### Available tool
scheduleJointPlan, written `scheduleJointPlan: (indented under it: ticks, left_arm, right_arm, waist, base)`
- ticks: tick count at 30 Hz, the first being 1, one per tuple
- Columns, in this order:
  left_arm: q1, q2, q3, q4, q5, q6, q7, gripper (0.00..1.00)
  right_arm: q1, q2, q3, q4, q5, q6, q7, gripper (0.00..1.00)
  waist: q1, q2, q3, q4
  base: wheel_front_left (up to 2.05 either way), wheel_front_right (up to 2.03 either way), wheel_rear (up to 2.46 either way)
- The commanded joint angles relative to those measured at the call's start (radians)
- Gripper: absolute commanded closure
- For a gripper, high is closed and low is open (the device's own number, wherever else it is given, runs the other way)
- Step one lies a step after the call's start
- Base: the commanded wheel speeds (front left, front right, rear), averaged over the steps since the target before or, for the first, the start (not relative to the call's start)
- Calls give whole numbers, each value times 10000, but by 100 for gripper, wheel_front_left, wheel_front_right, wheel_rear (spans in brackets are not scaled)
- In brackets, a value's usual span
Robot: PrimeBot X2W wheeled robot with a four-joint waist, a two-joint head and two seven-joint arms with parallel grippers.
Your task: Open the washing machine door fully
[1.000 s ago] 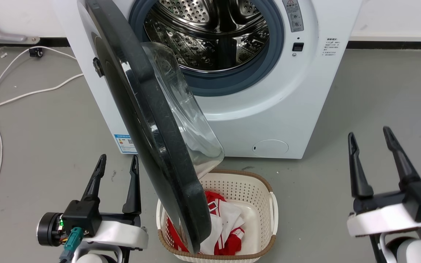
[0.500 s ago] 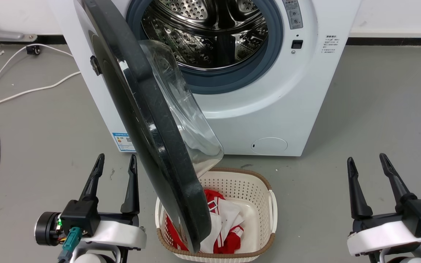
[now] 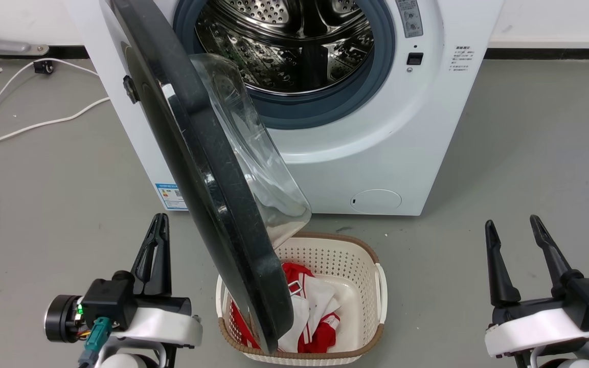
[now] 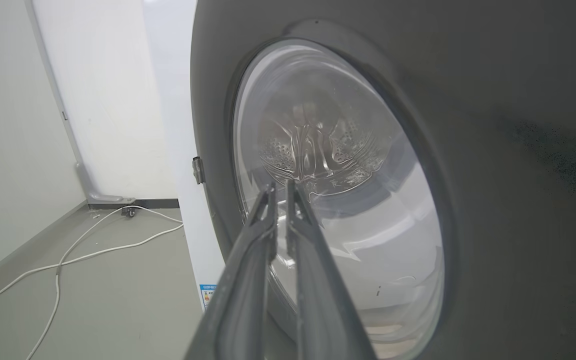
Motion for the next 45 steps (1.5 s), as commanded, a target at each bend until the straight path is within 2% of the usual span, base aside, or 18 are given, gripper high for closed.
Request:
scheduleJointPlan:
  ticks: [1, 10, 17, 23, 28, 32, 37, 45]
  left_arm:
    - [-142, -6, 38, -37, 66, -18, -26, 100]
    - [-534, 146, 408, -1210, 249, 79, -26, 100]
    - [-1035, 397, 642, -3214, 563, 260, -25, 100]
    - [-1521, 575, 325, -5091, 853, 226, -25, 100]
    - [-1858, 582, -484, -6337, 917, -12, -22, 100]
    - [-1753, 478, -1554, -6738, 645, -291, -19, 100]
    - [-1311, 397, -3253, -6533, -45, -521, 387, 100]
    - [-322, 438, -5154, -5531, -1469, -649, 2174, 100]
  right_arm:
    - [-158, 41, 11, 18, 60, -7, -27, 0]
    - [-199, 40, -69, 102, 178, -7, 30, 0]
    - [-196, 39, -159, 247, 285, -7, 137, 0]
    - [-255, 38, -196, 270, 316, -7, 86, 0]
    - [-296, 38, -231, 292, 321, -7, 88, 0]
    - [-315, 38, -252, 312, 318, -7, 81, 0]
    - [-280, 36, -289, 315, 318, -7, 81, 0]
    - [-185, 36, -307, 306, 370, -7, 129, 0]
  waist:
    - [0, 0, 10, -4]
    - [0, 0, 69, 10]
    - [0, 0, 71, 39]
    - [0, 0, 118, 18]
    - [0, 0, 144, -15]
    - [0, 0, 130, -30]
    - [0, 0, 89, -20]
    - [0, 0, 38, 6]
  base:
    - [0, 0, 0]
    - [0, 0, 0]
    - [0, 0, 0]
    - [0, 0, 0]
    - [0, 0, 0]
    - [0, 0, 0]
    - [0, 0, 0]
    - [0, 0, 0]
